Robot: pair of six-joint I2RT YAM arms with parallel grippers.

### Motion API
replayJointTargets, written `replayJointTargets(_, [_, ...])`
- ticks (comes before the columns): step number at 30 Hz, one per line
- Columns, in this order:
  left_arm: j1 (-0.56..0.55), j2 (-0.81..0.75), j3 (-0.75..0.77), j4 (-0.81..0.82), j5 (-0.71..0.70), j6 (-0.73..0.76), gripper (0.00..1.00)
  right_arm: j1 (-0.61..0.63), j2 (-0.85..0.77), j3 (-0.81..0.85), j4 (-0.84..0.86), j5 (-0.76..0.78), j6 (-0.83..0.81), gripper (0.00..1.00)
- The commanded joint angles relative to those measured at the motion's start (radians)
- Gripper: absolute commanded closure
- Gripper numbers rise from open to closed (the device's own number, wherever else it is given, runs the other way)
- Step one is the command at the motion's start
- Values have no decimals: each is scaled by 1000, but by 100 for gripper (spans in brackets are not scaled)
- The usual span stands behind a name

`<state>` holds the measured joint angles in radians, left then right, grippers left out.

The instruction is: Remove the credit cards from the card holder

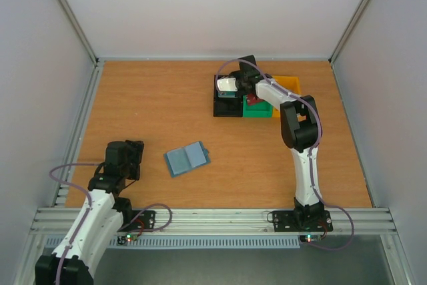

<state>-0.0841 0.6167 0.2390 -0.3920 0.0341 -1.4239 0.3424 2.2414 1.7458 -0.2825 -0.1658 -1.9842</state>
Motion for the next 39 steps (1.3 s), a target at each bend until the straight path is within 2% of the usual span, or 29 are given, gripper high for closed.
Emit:
replayJointTargets(1, [9,0,-12,42,-23,12,1,10,20,13,55,39,-31,97])
replayJointTargets(3, [8,0,-12,44,-23,15,1,10,20,10,60,51,-40,93])
replayJointTargets(6, [8,1,-11,44,-23,14,1,10,10,1,69,49,-48,76])
replayJointTargets(9, [9,-1,-12,44,-23,13,1,10,3,2,67,52,-59,67])
replayJointTargets(23, [8,-19,-13,43,-21,17,1,12,-95,-40,-33,20,-124,55])
replayJointTargets(29, [8,-22,-15,45,-20,26,1,20,-179,-75,-32,-64,-6,47])
replayJointTargets(32, [7,-22,-18,58,-3,48,1,24,-246,-95,60,-100,178,45])
replayJointTargets(35, [7,-15,-20,103,46,130,1,36,-357,-103,134,-121,621,38])
replayJointTargets(39, [-6,55,-14,138,128,276,1,78,-463,-49,-127,-198,1115,39])
